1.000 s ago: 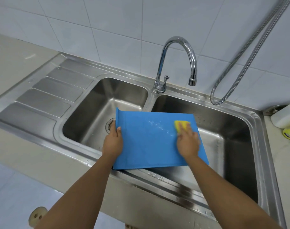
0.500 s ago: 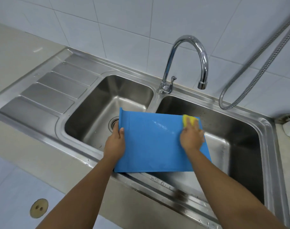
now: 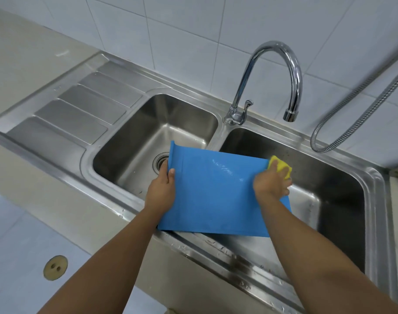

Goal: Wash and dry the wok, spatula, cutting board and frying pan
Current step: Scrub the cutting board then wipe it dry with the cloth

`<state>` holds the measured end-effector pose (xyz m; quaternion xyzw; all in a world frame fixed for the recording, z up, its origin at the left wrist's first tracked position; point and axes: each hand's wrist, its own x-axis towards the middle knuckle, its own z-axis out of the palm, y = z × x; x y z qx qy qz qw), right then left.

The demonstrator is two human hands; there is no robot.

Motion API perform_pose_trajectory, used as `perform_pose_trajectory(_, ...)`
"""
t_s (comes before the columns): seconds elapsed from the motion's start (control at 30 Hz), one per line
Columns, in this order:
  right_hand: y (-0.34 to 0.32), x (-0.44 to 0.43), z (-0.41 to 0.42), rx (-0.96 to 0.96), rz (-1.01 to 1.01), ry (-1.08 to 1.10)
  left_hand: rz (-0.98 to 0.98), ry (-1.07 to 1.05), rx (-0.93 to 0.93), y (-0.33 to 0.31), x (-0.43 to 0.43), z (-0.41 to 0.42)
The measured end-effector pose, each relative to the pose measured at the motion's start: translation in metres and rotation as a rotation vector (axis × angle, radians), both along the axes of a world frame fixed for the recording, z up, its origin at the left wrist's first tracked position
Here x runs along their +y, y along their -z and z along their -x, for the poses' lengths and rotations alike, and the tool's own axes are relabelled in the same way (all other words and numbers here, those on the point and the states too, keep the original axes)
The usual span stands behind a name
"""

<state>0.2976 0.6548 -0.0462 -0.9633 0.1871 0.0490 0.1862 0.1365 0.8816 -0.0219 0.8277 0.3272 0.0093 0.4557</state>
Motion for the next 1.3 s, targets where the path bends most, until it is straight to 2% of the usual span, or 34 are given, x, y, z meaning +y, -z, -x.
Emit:
perform_pose_trajectory(0.03,-0.002,0.013,0.013,-0.028,0.032,-0.07,0.002,0.001,0.001,0.0,0.001,0.0)
perform_pose_trajectory(0.07,-0.002,0.027,0.029,-0.111,0.053,-0.236,0.01,-0.004,0.003,0.001,0.001,-0.001)
perform_pose_trajectory(0.17,0.008,0.062,0.099,-0.372,0.07,-0.917,0.023,-0.021,-0.026,0.002,0.0,-0.001)
perform_pose_trajectory(0.2,0.009,0.067,0.118,-0.357,0.071,-1.073,0.024,-0.028,-0.044,0.002,0.0,-0.001)
perform_pose_trajectory(0.23,0.008,0.072,0.126,-0.324,0.049,-1.131,0.027,-0.032,-0.056,0.002,0.001,-0.001)
perform_pose_trajectory(0.33,-0.002,0.097,0.094,-0.293,0.015,-1.093,0.034,-0.037,-0.044,0.0,-0.002,0.001)
perform_pose_trajectory(0.43,-0.015,0.123,0.038,-0.137,0.056,-0.978,0.02,-0.038,-0.017,-0.003,-0.002,0.003)
perform_pose_trajectory(0.5,-0.018,0.129,0.027,-0.102,0.05,-0.91,0.012,-0.039,-0.004,-0.002,-0.001,0.002)
perform_pose_trajectory(0.57,-0.016,0.116,0.045,-0.131,0.071,-0.893,0.012,-0.042,0.002,-0.001,-0.001,0.002)
perform_pose_trajectory(0.7,0.003,0.061,0.13,-0.287,0.065,-0.937,0.034,-0.064,0.0,-0.001,-0.002,0.002)
perform_pose_trajectory(0.8,0.009,0.053,0.117,-0.322,0.102,-1.009,0.037,-0.064,0.015,-0.002,-0.003,0.002)
perform_pose_trajectory(0.93,-0.002,0.079,0.042,-0.167,0.121,-0.775,0.036,-0.062,0.025,-0.003,-0.004,0.003)
perform_pose_trajectory(1.0,-0.007,0.088,0.034,-0.126,0.099,-0.665,0.041,-0.059,0.028,-0.005,-0.005,0.004)
perform_pose_trajectory(1.07,-0.007,0.091,0.06,-0.164,0.081,-0.722,0.039,-0.059,0.023,-0.006,-0.005,0.004)
perform_pose_trajectory(1.2,0.011,0.078,0.144,-0.337,0.008,-1.076,0.076,-0.079,-0.021,-0.005,-0.005,0.003)
perform_pose_trajectory(1.3,0.002,0.102,0.115,-0.315,-0.01,-1.077,0.094,-0.082,-0.045,-0.004,-0.004,0.003)
